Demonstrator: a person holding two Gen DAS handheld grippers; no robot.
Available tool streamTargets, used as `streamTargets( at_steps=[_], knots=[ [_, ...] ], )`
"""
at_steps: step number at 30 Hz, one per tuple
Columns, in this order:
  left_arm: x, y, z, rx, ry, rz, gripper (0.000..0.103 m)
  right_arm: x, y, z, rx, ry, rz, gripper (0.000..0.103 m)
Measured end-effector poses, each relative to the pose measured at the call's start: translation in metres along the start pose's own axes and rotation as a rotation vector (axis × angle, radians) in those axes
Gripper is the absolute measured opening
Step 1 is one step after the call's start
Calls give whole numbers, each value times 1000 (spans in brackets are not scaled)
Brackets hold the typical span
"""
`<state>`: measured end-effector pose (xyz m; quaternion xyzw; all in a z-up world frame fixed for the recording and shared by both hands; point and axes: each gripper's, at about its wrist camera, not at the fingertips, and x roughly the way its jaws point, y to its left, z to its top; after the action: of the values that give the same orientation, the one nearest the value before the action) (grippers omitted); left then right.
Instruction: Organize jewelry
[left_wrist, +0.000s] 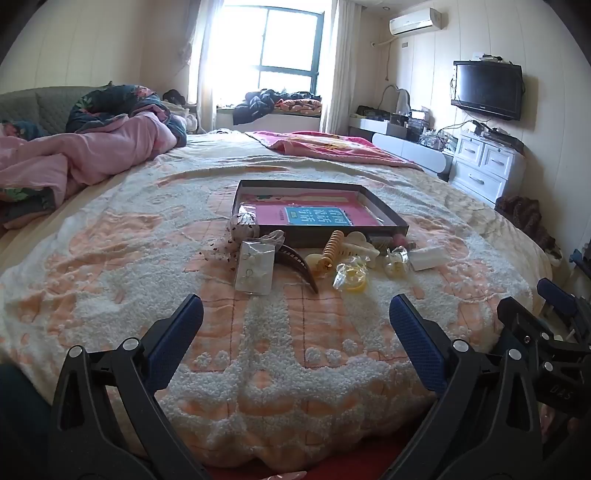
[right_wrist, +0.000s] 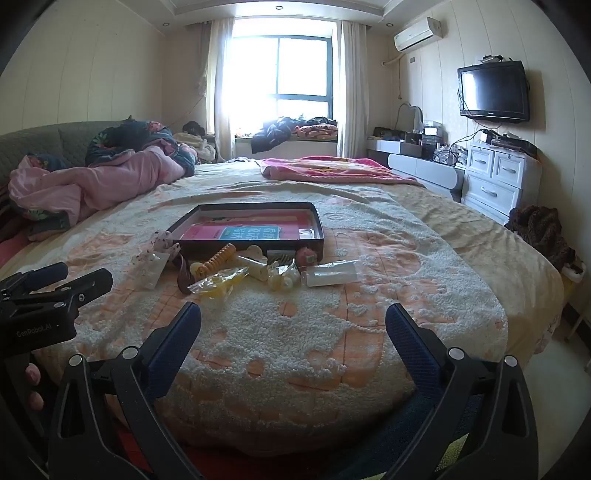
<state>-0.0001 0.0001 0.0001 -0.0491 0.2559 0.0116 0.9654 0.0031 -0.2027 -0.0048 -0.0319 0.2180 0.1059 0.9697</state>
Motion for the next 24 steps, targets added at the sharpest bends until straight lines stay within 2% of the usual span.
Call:
streamTargets(
  at_steps=[24],
  knots=[
    [1, 0, 0, 8, -5, 2, 92, -1, -1, 1, 3, -3, 2, 97]
  ],
)
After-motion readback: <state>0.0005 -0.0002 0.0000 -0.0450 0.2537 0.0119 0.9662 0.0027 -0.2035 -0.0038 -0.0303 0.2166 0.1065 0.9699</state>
